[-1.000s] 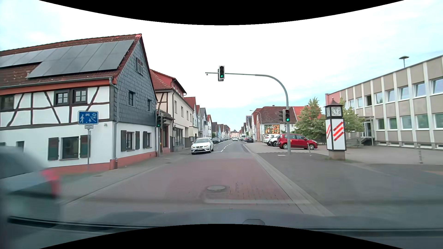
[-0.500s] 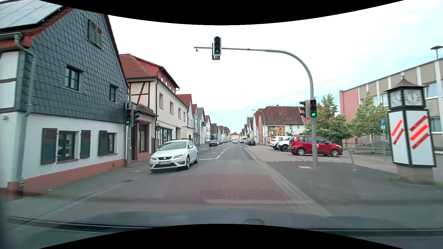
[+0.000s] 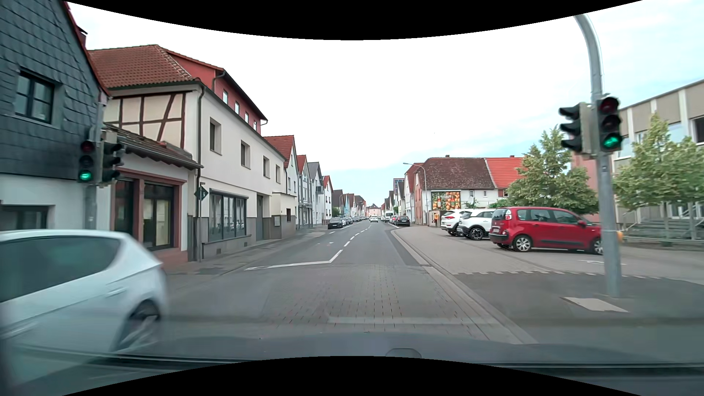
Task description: Follow the waypoints while adhering to traffic rules and regulations
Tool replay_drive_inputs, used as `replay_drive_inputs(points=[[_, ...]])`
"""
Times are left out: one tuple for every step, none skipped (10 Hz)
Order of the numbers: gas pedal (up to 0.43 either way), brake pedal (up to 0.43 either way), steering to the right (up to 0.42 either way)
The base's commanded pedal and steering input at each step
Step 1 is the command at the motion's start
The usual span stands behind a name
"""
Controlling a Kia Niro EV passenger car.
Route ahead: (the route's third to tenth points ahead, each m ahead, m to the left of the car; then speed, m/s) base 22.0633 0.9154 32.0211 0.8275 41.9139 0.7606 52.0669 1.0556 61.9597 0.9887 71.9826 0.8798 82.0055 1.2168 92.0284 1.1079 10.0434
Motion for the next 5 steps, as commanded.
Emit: replay_drive_inputs(points=[[0.008, 0.000, -0.003], [0.008, 0.000, -0.003], [0.008, 0.000, -0.003], [0.008, 0.000, -0.003], [0.008, 0.000, -0.003]])
